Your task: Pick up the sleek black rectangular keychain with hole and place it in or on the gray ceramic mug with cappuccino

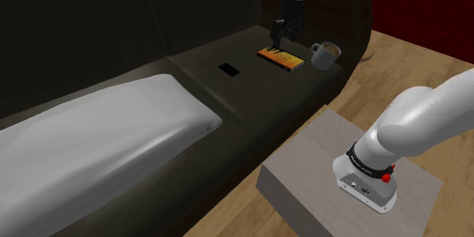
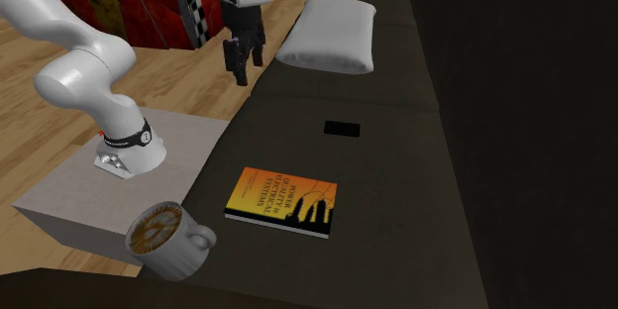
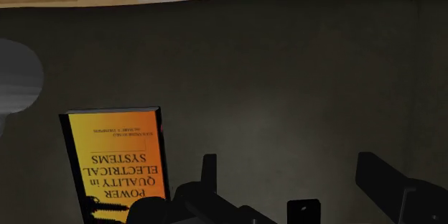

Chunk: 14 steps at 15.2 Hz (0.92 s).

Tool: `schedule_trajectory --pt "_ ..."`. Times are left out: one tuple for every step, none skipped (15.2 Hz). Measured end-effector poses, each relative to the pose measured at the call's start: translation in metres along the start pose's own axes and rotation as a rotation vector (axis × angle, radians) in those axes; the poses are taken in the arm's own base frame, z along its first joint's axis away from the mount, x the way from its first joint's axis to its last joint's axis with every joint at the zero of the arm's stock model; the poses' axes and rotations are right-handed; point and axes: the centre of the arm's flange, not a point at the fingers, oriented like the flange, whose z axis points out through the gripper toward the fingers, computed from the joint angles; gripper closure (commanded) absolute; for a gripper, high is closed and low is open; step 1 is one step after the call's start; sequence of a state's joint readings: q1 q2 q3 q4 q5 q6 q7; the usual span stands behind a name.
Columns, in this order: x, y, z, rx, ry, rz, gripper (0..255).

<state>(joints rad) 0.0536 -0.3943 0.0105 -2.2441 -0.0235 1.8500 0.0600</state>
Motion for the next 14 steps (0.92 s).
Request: schedule_trajectory --pt "0.01 -0.005 0.009 0.0 -0.001 -0.001 0" --pt "0.024 -0.01 0.015 0.001 -0.001 -0.003 0" --pt "0.033 -0.016 0.023 0.001 -0.001 -0.004 0" --pt "0.043 -0.019 0.028 0.002 -0.002 -0.005 0" --pt "0.053 -0.023 0.034 0.003 -0.002 -0.006 0" --pt "0.066 -0.028 0.043 0.003 -0.002 -0.007 0" --pt "0.077 -0.031 0.054 0.004 -0.003 -0.009 0" --pt "0.087 -0.035 0.06 0.005 -0.004 -0.01 0" --pt "0.097 -0.04 0.067 0.005 -0.004 -0.011 0" --pt "0.106 -0.044 0.071 0.005 -0.005 -0.012 0" --pt "0.119 -0.049 0.081 0.006 -0.004 -0.013 0" --pt "0.128 -0.054 0.088 0.006 -0.006 -0.014 0" --pt "0.139 -0.057 0.094 0.007 -0.006 -0.016 0" --pt "0.147 -0.061 0.101 0.007 -0.006 -0.016 0"
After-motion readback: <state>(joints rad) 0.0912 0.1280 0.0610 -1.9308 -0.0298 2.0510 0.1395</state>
